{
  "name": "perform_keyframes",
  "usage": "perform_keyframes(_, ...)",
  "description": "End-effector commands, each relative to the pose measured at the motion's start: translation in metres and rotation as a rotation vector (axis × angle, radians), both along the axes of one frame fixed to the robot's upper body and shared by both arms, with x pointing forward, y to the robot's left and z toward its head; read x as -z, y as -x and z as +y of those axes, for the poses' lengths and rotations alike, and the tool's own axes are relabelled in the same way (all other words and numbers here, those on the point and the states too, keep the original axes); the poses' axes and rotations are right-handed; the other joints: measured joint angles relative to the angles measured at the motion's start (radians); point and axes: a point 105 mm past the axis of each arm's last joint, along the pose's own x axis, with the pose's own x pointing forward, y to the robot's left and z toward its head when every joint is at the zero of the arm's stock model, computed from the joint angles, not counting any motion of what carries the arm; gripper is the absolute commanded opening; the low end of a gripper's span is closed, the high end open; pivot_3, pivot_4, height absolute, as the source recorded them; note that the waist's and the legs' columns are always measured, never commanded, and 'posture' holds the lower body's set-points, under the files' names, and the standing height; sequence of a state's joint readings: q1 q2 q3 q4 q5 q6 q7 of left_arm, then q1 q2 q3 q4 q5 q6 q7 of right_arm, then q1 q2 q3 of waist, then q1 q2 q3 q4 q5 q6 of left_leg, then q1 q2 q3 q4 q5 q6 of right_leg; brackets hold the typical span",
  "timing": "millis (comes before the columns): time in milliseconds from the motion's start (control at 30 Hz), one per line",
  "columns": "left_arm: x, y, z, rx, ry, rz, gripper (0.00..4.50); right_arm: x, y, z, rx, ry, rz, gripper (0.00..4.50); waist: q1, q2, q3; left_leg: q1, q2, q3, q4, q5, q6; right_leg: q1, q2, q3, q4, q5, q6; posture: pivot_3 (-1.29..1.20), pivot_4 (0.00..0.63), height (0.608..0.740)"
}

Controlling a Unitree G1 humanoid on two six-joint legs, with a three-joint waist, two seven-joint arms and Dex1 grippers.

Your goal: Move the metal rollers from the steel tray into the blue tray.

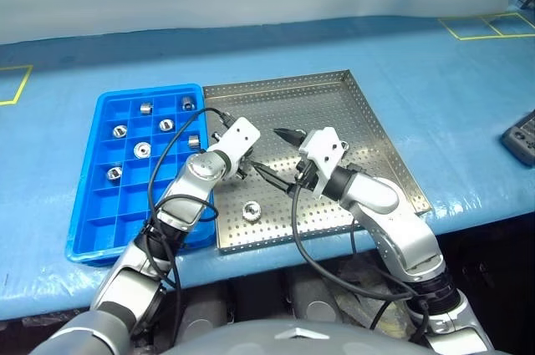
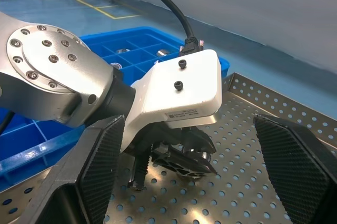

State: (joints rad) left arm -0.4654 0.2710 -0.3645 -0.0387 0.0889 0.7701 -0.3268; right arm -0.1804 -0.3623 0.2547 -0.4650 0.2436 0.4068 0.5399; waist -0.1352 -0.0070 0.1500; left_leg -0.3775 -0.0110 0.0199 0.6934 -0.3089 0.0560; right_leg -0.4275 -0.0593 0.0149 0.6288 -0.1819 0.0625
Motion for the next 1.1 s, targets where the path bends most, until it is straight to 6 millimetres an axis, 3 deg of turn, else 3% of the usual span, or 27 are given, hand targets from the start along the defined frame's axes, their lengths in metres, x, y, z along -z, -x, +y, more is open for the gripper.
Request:
perform_keyframes(33,0.004,0.002,0.01,-0.04,0.039,0.017,0.88,-0.012,0.0,-0.001,0.004,-0.018,-0.042,4.15,-0.001,0.0,0.0,0.0,0.0,0.0,0.0,0.0,0.0,0.0,0.0,0.0,0.0,0.0,0.0,-0.25,0.15,0.74)
perform_keyframes(167,-0.039,0.008,0.0,0.003,0.328,-0.055,0.88,-0.012,0.0,-0.002,0.008,-0.018,-0.042,4.15,0.0,0.0,0.0,-0.001,0.001,0.0,0.0,0.0,0.0,-0.001,-0.002,0.0,0.0,0.0,0.0,-0.25,0.15,0.74)
perform_keyframes(233,-0.06,0.013,0.007,0.012,0.427,-0.095,0.88,-0.012,0.0,-0.002,0.011,-0.019,-0.042,4.15,0.002,0.0,0.0,-0.002,0.001,0.0,0.0,0.0,0.0,-0.002,-0.003,0.0,0.0,0.0,0.0,-0.25,0.15,0.74)
perform_keyframes(433,-0.087,0.023,0.066,-0.13,0.326,-0.224,0.88,-0.01,0.0,-0.002,0.009,-0.019,-0.036,4.15,-0.003,0.0,0.0,-0.002,0.001,0.0,0.0,0.0,0.0,-0.002,-0.002,0.001,0.0,0.0,0.0,-0.23,0.15,0.74)
perform_keyframes(600,-0.095,0.047,0.117,-0.237,0.152,-0.266,0.88,-0.009,0.001,0.001,-0.016,-0.016,-0.027,4.15,0.005,0.0,0.001,-0.002,0.001,0.0,0.0,0.0,0.0,-0.002,-0.002,0.0,-0.001,0.0,0.0,-0.2,0.15,0.74)
perform_keyframes(767,-0.103,0.083,0.147,-0.295,0.003,-0.267,0.88,-0.008,0.001,0.006,-0.057,-0.008,-0.017,4.15,0.021,-0.001,0.001,-0.002,0.001,0.0,-0.001,0.002,-0.004,-0.002,-0.002,0.0,-0.002,0.0,0.0,-0.13,0.15,0.74)
perform_keyframes(900,-0.111,0.103,0.156,-0.327,-0.025,-0.269,0.88,-0.007,0.001,0.011,-0.09,-0.006,-0.012,4.15,0.051,-0.001,0.001,-0.002,0.001,0.0,-0.001,0.002,-0.005,-0.002,-0.002,-0.001,-0.001,-0.001,-0.001,-0.09,0.15,0.74)
perform_keyframes(1100,-0.098,0.136,0.171,-0.421,-0.057,-0.194,0.88,-0.006,0.001,0.02,-0.145,-0.005,-0.004,4.15,0.079,-0.002,0.001,-0.001,0.001,-0.001,-0.001,0.003,-0.006,-0.001,-0.002,-0.002,-0.001,-0.004,-0.008,-0.04,0.15,0.74)
